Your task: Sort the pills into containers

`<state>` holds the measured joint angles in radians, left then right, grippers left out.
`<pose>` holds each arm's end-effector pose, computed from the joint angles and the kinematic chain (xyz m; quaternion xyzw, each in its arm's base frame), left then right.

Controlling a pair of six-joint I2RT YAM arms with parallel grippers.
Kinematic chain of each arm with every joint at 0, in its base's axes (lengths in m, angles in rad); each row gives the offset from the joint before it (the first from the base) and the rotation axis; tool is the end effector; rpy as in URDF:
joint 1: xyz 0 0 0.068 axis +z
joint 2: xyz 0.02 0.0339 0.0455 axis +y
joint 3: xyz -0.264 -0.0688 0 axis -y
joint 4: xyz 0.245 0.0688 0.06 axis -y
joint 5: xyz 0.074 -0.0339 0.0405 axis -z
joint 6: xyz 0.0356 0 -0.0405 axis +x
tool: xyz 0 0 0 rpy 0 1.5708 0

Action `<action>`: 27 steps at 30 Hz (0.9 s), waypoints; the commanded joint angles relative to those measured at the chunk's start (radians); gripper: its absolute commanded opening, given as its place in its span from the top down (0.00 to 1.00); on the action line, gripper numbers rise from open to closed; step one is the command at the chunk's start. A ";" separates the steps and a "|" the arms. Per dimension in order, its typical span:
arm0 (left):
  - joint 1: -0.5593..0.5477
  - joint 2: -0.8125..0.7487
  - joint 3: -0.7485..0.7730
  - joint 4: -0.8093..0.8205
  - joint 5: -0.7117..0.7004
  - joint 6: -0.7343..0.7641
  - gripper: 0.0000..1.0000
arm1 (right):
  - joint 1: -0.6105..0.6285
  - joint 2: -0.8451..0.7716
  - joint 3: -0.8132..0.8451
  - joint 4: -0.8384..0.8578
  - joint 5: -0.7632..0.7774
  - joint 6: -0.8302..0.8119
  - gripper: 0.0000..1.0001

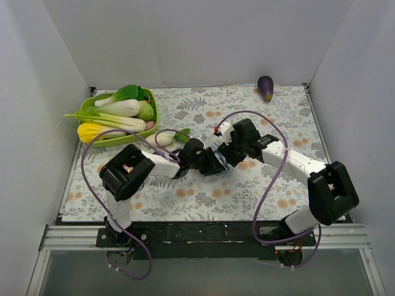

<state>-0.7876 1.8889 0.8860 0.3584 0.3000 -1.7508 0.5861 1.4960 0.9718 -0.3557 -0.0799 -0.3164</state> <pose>0.2545 -0.2705 0.1251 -0.3506 0.8149 -0.4615 0.0036 0.2585 0.1750 0.2217 -0.4222 0.8402 0.0827 0.3302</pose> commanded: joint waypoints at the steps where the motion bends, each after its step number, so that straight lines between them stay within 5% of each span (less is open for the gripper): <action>1: -0.001 0.012 0.024 0.001 -0.007 0.005 0.73 | -0.025 -0.048 -0.002 0.073 0.054 0.023 0.38; 7: 0.002 0.009 0.025 0.010 0.002 0.008 0.73 | -0.052 -0.019 0.019 0.074 0.034 0.033 0.39; 13: 0.005 -0.072 0.024 0.007 0.007 0.034 0.56 | -0.071 -0.016 0.030 0.060 -0.053 0.030 0.38; 22: 0.034 -0.288 -0.062 -0.064 -0.050 0.086 0.43 | -0.072 0.050 0.090 0.017 -0.107 0.028 0.60; 27: 0.050 -0.483 -0.127 -0.177 -0.178 0.203 0.38 | -0.072 0.070 0.111 0.012 -0.074 0.013 0.84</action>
<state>-0.7509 1.5688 0.8051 0.2871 0.2493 -1.6600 0.5175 1.5574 1.0302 -0.3351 -0.1600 -0.2943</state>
